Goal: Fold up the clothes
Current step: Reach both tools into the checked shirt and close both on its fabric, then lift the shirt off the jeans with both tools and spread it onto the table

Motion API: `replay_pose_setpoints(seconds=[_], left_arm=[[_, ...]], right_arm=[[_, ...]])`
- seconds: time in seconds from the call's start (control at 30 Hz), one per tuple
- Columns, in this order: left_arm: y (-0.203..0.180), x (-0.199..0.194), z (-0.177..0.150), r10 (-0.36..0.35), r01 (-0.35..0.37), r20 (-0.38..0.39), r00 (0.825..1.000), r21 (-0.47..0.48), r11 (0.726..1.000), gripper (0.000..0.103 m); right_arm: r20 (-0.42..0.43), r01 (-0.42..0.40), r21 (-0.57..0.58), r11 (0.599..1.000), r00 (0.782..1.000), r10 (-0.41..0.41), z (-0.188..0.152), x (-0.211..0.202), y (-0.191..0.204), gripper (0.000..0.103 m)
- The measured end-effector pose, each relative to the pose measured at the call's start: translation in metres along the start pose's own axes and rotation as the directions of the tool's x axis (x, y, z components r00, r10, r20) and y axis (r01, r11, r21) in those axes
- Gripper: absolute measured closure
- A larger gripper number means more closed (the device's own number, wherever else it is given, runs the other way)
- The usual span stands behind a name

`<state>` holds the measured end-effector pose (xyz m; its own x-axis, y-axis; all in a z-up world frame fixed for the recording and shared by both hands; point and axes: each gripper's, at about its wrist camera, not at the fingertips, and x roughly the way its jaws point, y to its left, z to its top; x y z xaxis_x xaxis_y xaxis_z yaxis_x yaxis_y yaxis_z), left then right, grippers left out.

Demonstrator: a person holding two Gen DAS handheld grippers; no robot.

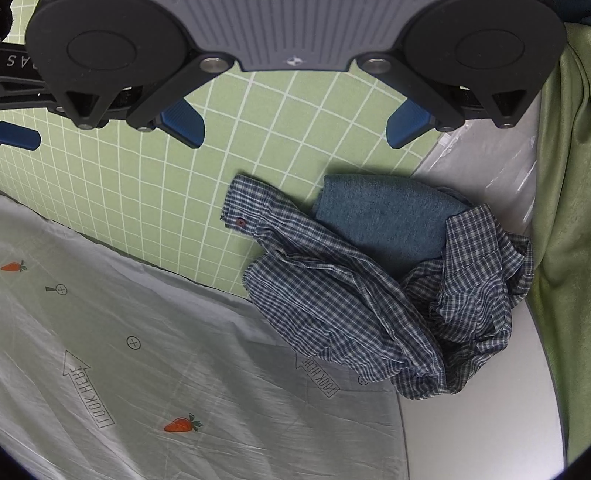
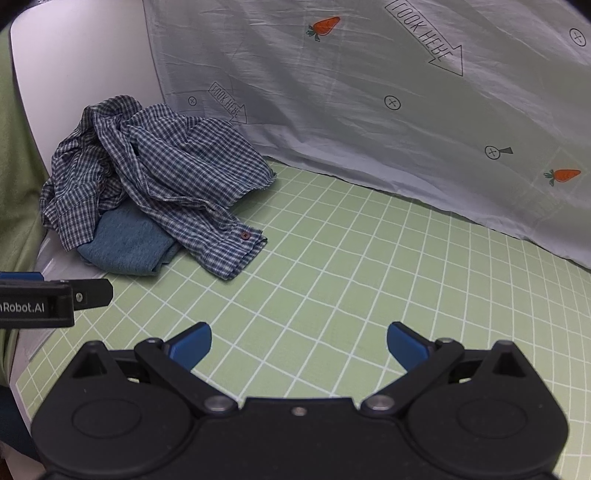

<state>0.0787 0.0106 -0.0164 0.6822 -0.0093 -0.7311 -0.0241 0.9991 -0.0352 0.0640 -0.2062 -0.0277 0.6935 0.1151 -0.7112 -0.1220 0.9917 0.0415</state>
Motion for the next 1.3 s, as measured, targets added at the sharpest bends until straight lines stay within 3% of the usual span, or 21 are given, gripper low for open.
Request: replay_pose_setpoints(seconds=[0.4,0.77,0.87,0.93,0.97,1.0,1.03,1.07,1.1,1.2,1.3], left_arm=[[0.054,0.082,0.067,0.074,-0.075,-0.039,0.997,-0.039,0.996,0.000],[0.107,0.181,0.124,0.057,-0.076,-0.094,0.994,-0.215,0.974,0.005],[0.111,0.201,0.131,0.030,-0.058,-0.112,0.993,-0.257,0.965,0.020],[0.113,0.215,0.136,0.012,-0.047,-0.123,0.992,-0.286,0.957,0.035],[0.112,0.217,0.136,0.003,-0.038,-0.122,0.993,-0.285,0.958,0.041],[0.111,0.220,0.136,-0.006,-0.029,-0.120,0.993,-0.285,0.958,0.052],[0.109,0.221,0.137,-0.017,-0.017,-0.116,0.993,-0.283,0.959,0.064],[0.106,0.220,0.137,-0.029,-0.003,-0.111,0.993,-0.274,0.962,0.073],[0.101,0.216,0.137,-0.031,0.004,-0.105,0.994,-0.252,0.968,0.088],[0.086,0.206,0.136,-0.040,0.023,-0.086,0.996,-0.185,0.983,0.096],[0.073,0.189,0.128,-0.109,0.094,-0.079,0.991,-0.175,0.980,0.098]], right_arm=[[-0.014,0.011,-0.005,1.000,1.000,-0.011,0.080,0.107,0.028,0.001],[-0.044,-0.042,-0.098,0.994,0.998,0.038,0.138,0.232,0.087,0.014],[-0.059,-0.063,-0.142,0.988,0.997,0.055,0.145,0.254,0.103,0.022],[-0.072,-0.084,-0.173,0.981,0.995,0.073,0.145,0.262,0.110,0.045],[-0.081,-0.097,-0.185,0.978,0.993,0.083,0.145,0.266,0.113,0.052],[-0.094,-0.115,-0.192,0.975,0.991,0.098,0.144,0.268,0.114,0.066],[-0.105,-0.134,-0.197,0.971,0.988,0.115,0.143,0.270,0.114,0.088],[-0.104,-0.157,-0.192,0.969,0.985,0.139,0.142,0.269,0.113,0.097],[-0.101,-0.175,-0.188,0.966,0.982,0.159,0.140,0.267,0.111,0.100],[-0.084,-0.175,-0.185,0.967,0.983,0.162,0.132,0.251,0.101,0.101],[-0.067,-0.148,-0.174,0.973,0.988,0.139,0.121,0.230,0.085,0.101]])
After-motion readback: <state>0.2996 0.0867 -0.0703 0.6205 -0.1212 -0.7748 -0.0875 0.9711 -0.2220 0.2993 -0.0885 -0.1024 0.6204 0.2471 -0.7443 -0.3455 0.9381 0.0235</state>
